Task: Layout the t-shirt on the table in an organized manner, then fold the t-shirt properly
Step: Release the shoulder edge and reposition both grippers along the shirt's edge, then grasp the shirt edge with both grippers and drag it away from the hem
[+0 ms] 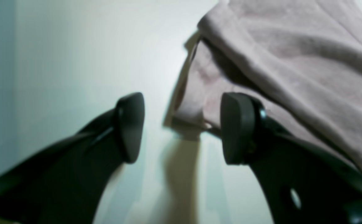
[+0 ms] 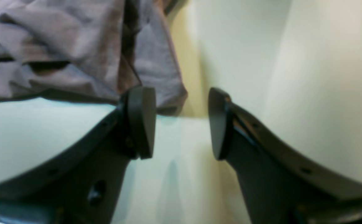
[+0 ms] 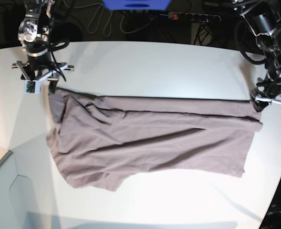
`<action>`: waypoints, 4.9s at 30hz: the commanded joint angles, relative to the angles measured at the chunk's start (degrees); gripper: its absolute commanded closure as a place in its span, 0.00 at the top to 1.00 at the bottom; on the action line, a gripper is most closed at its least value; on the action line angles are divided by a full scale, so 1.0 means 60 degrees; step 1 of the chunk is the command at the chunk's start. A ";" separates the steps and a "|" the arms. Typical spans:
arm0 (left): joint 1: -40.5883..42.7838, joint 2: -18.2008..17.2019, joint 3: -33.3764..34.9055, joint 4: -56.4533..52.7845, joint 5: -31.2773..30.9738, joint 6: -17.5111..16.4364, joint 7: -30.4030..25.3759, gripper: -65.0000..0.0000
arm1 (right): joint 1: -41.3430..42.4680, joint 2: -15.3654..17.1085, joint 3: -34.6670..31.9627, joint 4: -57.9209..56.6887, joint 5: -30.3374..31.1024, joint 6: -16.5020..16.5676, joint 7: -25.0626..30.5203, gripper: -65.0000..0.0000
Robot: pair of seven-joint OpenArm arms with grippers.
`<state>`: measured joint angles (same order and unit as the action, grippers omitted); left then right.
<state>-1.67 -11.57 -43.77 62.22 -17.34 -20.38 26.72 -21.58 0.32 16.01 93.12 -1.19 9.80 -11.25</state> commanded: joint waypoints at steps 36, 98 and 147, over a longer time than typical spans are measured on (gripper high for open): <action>-0.0476 -0.0203 0.0518 -0.0882 -0.0091 -0.0054 -0.0285 0.40 | 0.0264 0.0570 0.0064 0.0121 0.0045 0.0015 0.0241 0.43; 0.0052 -0.0496 0.0870 0.1037 -0.0120 -0.0054 0.0037 0.00 | 0.1568 0.1713 0.0050 -0.1637 0.0015 0.1216 0.0182 0.00; 0.2293 0.0251 0.0504 0.2488 -0.0179 -0.0068 0.1635 0.00 | -0.1289 0.0965 0.0973 -0.0553 0.0045 0.2696 0.0768 0.00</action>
<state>12.40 -9.23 -40.49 76.03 -18.00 -20.80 37.50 -29.02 5.67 21.47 88.97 -1.43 25.71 -7.90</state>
